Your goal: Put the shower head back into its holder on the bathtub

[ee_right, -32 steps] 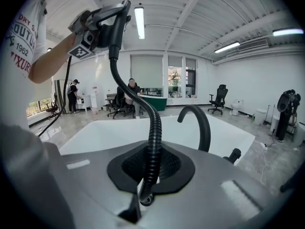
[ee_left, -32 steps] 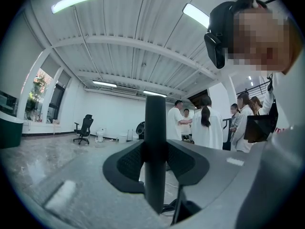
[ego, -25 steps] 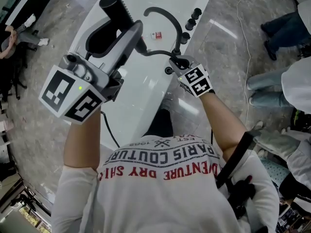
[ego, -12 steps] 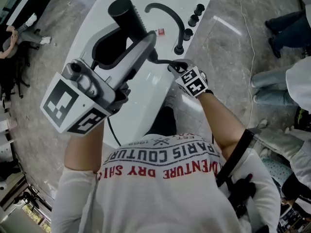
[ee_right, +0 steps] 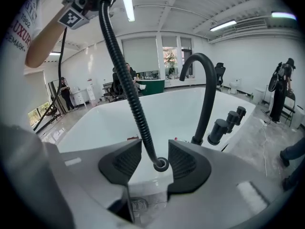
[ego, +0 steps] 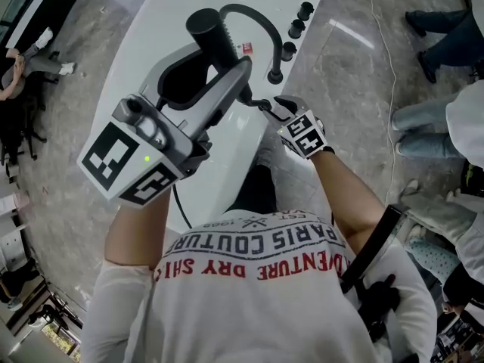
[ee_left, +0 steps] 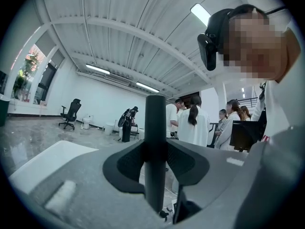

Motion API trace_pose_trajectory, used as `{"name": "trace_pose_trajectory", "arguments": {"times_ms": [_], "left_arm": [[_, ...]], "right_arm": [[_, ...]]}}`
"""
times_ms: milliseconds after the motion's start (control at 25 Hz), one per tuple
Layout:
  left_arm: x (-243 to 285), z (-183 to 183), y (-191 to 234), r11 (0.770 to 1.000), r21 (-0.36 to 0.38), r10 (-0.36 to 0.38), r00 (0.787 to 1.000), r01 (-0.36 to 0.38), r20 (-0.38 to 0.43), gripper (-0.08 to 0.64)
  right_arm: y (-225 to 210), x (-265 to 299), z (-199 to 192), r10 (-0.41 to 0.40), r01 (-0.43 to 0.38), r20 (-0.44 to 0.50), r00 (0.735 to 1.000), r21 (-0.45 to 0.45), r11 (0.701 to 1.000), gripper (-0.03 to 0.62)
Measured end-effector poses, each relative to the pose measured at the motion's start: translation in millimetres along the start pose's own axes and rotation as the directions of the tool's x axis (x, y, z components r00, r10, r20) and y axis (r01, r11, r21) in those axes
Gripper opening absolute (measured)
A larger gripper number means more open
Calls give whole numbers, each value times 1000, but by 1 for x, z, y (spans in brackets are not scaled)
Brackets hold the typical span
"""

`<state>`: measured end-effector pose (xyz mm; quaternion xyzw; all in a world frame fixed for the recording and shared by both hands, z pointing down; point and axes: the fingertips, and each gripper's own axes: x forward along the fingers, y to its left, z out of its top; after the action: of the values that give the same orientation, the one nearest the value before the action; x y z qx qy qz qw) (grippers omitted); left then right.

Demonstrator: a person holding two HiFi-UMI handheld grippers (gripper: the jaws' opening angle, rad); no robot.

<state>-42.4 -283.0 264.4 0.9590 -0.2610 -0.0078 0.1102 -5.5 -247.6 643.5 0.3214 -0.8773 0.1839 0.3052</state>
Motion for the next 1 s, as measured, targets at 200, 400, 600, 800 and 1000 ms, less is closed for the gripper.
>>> {"name": "trace_pose_trajectory", "arguments": {"times_ms": [200,400,600,800,1000], "left_arm": [[15,-19,12,999,-26,20,1000,-21,-14,141],[22,-48,11,1000,15,26,999,-25,-25,141],[29,-77,10,999,18,31,999,-31,-34,141],[33,-98,17,998,5,57,998,-57,-30,141],[30,-123,25,993,-14,115,993,-115,-12,141]], "right_arm": [[-1,-16,-4,3,-4,28,1000,18,1000,156],[0,-36,-2,-18,13,86,996,65,998,114],[-3,-57,2,-52,38,138,989,108,993,73],[-11,-73,8,-82,57,170,982,145,988,21],[-9,-84,4,-86,36,199,976,241,970,-2]]}}
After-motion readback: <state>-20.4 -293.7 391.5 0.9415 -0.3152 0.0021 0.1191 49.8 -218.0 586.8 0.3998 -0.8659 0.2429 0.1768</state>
